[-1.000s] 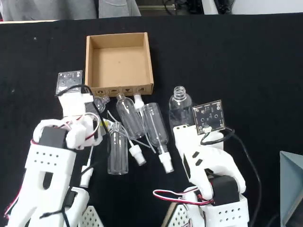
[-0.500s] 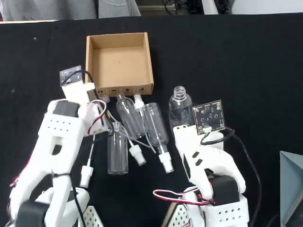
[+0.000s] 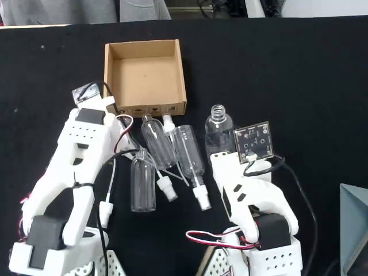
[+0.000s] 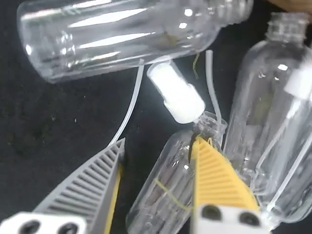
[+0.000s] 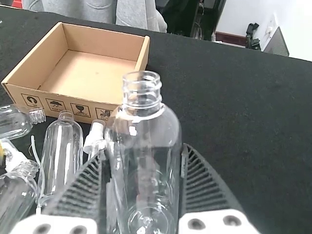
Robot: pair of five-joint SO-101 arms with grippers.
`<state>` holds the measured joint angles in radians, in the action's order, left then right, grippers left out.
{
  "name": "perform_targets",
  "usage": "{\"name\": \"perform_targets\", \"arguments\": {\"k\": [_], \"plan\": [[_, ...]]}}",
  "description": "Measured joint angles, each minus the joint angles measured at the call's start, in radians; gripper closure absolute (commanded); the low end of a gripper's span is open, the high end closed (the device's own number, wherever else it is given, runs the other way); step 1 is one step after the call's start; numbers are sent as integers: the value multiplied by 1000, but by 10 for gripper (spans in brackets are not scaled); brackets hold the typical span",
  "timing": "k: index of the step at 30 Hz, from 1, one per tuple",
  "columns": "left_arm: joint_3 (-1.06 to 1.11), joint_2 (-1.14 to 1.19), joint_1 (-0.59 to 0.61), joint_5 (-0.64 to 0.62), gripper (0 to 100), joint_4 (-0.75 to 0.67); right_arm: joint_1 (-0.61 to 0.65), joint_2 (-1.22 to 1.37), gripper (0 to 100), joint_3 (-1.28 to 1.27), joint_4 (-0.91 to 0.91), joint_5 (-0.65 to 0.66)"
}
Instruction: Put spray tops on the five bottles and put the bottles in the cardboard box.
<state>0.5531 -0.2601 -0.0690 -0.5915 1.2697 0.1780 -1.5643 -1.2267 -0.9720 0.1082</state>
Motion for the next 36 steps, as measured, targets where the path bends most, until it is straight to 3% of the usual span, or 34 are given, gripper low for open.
{"name": "perform_targets", "arguments": {"k": [6,13,36], "plan": [[0,12,0,-127,800,0,0,0,963,0,0,0],[29,18,0,-236,802,-130,0,0,963,0,0,0],[9,290,2,-287,807,-187,0,0,963,0,0,0]]}}
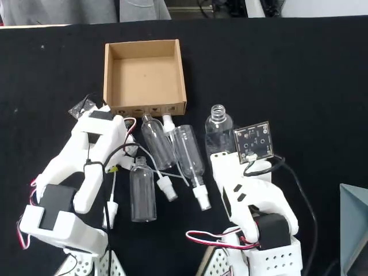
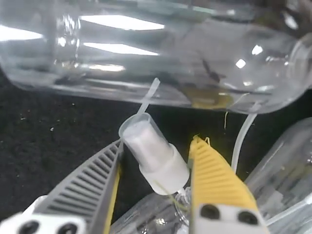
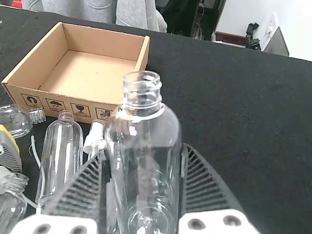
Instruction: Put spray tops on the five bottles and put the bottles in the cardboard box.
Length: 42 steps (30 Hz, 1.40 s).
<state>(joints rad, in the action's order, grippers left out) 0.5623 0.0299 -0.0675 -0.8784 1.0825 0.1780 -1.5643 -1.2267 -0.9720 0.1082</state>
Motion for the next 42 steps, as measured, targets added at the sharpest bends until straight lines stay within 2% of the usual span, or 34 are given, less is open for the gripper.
{"name": "perform_targets", "arguments": {"k": [6,8,33,42], "plan": [[-8,8,-2,-2,978,-9,0,0,963,0,0,0],[-21,9,-3,-6,955,-11,0,0,963,0,0,0],[-29,9,17,-2,972,-8,0,0,963,0,0,0],[-28,-127,75,-2,972,-3,0,0,963,0,0,0]]}}
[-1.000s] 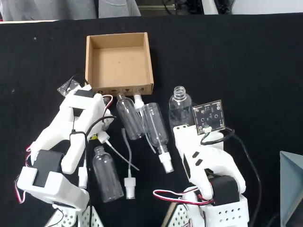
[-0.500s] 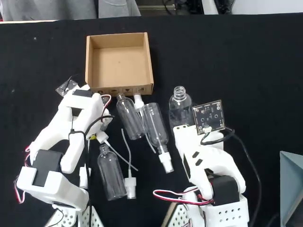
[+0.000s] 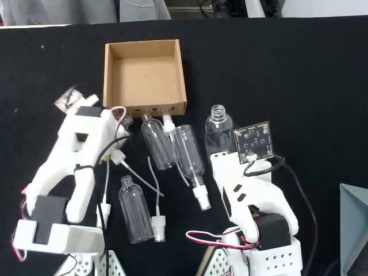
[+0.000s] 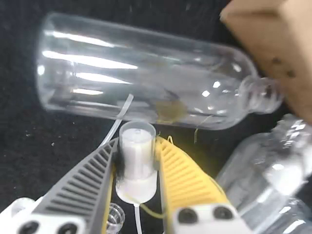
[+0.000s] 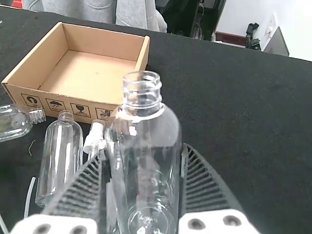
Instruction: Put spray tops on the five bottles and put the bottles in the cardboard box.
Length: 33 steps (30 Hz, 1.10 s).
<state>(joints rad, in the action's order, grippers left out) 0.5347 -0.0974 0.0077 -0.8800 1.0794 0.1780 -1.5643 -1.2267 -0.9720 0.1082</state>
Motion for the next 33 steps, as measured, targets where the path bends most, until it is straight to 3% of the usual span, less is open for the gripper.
{"name": "perform_targets", "arguments": {"k": [33], "plan": [[196,-430,52,0,972,-8,23,0,966,-57,60,0]]}}
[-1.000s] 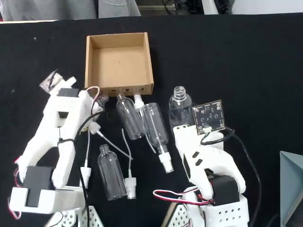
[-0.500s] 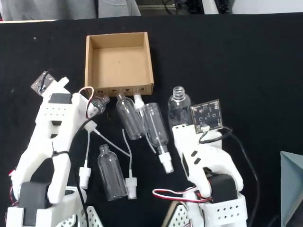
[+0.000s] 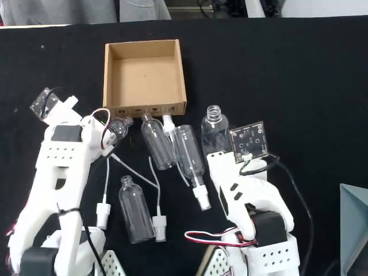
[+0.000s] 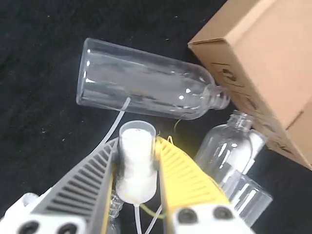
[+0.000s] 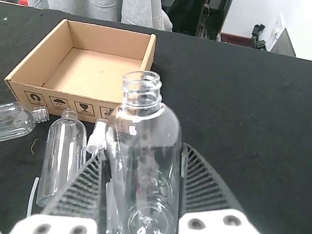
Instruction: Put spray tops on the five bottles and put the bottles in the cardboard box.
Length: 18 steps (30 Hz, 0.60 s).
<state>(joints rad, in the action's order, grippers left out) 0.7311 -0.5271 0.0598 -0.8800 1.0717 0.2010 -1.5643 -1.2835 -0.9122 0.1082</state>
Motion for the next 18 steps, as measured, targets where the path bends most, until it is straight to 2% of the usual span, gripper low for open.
{"name": "perform_targets", "arguments": {"k": [13,18], "plan": [[51,-212,0,0,972,-26,0,0,966,0,0,0],[51,-308,0,-2,972,-26,0,-83,966,-2,-29,0]]}}
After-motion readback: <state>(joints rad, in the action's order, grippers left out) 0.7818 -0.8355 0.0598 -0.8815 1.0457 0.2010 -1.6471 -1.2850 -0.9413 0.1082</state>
